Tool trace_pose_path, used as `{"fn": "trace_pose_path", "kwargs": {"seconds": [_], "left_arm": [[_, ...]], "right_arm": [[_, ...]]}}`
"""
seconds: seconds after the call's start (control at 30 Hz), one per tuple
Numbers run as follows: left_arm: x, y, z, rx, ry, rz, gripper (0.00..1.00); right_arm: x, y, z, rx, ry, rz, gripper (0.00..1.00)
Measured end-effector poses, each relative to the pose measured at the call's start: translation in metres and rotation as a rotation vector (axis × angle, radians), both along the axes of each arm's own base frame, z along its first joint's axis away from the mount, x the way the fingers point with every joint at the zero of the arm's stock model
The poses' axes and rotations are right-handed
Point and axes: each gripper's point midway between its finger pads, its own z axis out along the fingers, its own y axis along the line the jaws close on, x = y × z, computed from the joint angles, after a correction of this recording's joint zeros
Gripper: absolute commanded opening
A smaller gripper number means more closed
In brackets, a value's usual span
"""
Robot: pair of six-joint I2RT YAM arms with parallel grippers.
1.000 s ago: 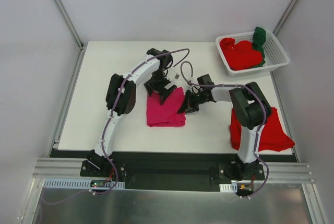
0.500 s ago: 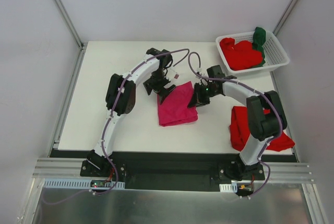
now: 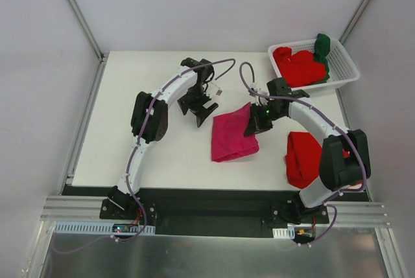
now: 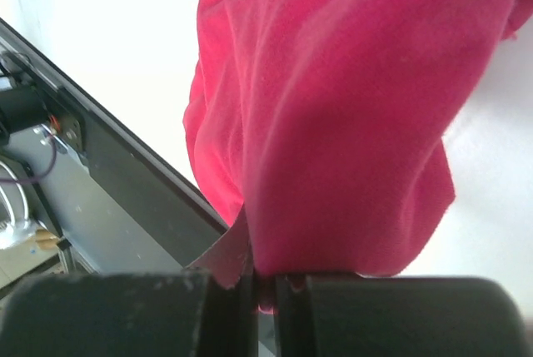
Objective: Fold and stack the t-shirts
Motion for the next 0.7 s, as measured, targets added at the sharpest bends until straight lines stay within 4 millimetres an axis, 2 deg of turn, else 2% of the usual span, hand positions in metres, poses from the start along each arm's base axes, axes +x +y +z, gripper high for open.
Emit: {"fn": "trace_pose_path", "kwargs": {"seconds": [0.17, 0.27, 0.43, 0.7], "left_arm": [[0.004, -0.002, 0.004, -0.009, -0.017, 0.0, 0.99], [0.006, -0.003, 0.006, -0.014, -0.024, 0.0, 0.99], [0.007, -0.004, 0.008, -0.018, -0.032, 0.0, 0.99], [0.007, -0.005, 0.008, -0.018, -0.033, -0.002, 0.99]], "right_arm": [[-0.009, -0.025, 0.006, -0.035, 0.002, 0.005, 0.01], [-0.013, -0.033, 0.005, -0.047, 0.0, 0.004, 0.01], [-0.026, -0.037, -0.008, -0.058, 0.047, 0.014, 0.01], [-0.034, -0.035, -0.035, -0.072, 0.097, 0.032, 0.01]]}}
